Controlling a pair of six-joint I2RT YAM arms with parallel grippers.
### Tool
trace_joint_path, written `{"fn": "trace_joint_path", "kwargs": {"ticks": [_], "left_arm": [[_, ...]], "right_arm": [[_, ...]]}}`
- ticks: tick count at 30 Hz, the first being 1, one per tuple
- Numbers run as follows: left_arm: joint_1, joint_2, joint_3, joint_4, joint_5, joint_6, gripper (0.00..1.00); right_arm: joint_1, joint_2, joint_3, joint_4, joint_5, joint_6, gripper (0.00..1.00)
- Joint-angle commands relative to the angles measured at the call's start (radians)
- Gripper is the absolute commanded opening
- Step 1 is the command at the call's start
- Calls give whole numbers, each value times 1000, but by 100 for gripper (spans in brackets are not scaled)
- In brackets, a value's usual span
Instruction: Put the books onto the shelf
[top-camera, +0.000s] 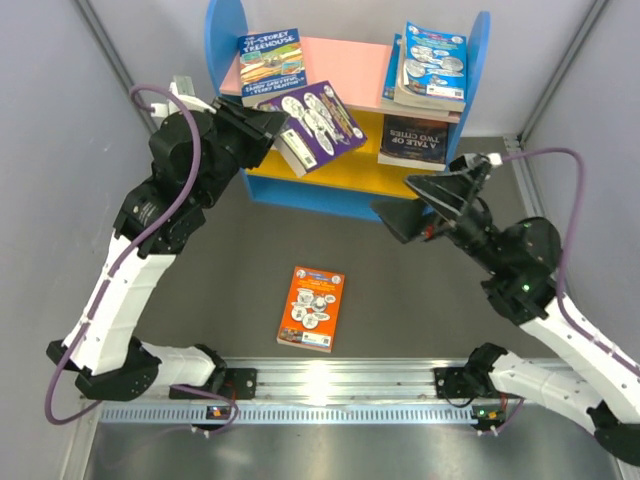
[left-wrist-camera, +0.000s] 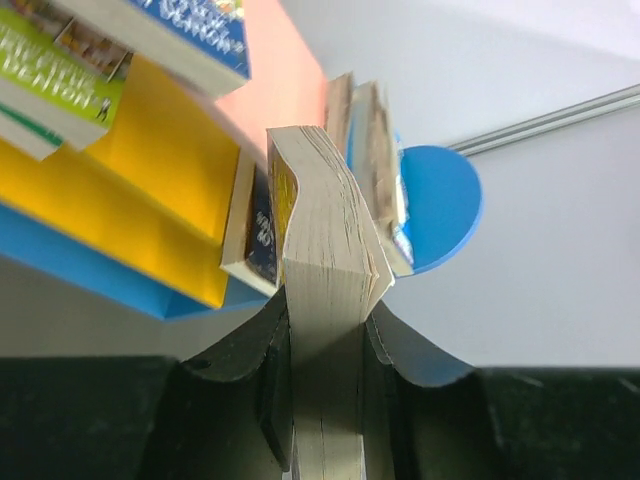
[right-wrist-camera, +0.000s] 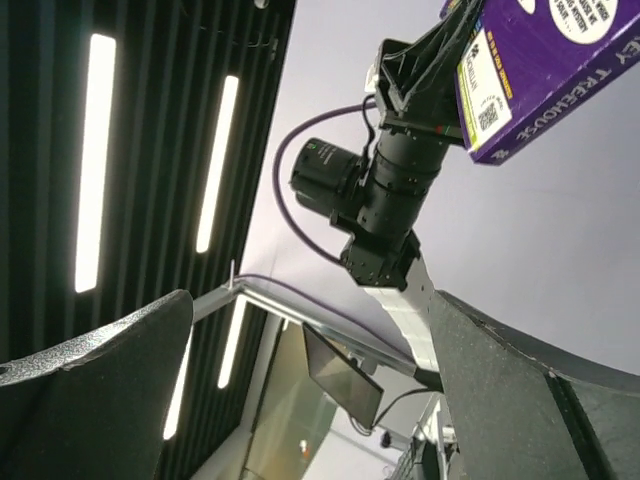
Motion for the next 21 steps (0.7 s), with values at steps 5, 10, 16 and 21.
{"fn": "trace_joint_path", "kwargs": {"ticks": [5,10,16,21], "left_arm": [[18,122,251,300,-14,118,0],[24,152,230,469,-127,222,0],[118,194,161,607,-208,256,0],[164,204,44,665,-362,181,0]], "right_arm": [[-72,-105,-49,-90,-133,-81,100],[-87,-117,-71,-101,-160,-83,100],[-116,-118,-85,-98,-185,-78,100],[-147,-115,-108,-86,-212,-65,100]]}}
